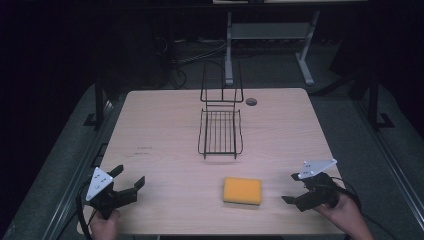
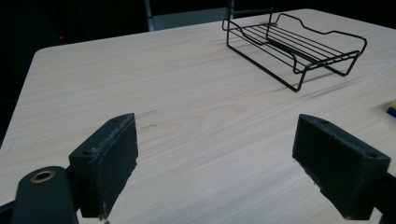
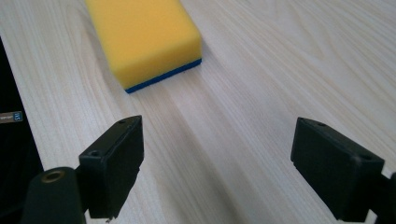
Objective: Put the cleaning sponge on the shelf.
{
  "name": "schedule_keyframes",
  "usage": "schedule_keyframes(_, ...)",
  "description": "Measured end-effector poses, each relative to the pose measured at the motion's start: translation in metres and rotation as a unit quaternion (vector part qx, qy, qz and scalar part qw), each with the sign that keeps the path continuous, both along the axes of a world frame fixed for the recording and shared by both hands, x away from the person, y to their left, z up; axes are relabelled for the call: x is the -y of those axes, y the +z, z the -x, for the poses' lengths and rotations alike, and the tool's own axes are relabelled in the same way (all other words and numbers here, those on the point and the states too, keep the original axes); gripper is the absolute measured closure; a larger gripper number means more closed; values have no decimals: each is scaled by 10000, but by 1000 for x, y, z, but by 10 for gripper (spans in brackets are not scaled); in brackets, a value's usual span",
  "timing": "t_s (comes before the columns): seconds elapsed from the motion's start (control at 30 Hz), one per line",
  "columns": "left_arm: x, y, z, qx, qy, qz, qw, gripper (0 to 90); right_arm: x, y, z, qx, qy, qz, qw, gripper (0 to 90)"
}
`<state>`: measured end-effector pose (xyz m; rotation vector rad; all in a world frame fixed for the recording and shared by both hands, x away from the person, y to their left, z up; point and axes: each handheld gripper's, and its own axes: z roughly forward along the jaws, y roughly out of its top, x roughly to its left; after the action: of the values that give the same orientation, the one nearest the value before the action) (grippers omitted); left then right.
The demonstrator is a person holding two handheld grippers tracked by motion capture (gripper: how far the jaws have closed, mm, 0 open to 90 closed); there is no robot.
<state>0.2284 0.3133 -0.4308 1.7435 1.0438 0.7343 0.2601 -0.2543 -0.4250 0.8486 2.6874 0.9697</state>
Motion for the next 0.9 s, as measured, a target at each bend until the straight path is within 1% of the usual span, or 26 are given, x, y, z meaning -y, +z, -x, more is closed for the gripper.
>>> schedule_keyframes(0.73,0,0,0,5,1,4,10000,134,-16,10,-9,-115,308,115,9994,163)
schedule_keyframes(0.83,0,0,0,4,-11,11,10000,135,-20,12,-11,-150,368,186,9990,163)
schedule_keyframes(0.9,0,0,0,-4,2,4,10000,134,-21,12,-12,-135,402,190,9989,163)
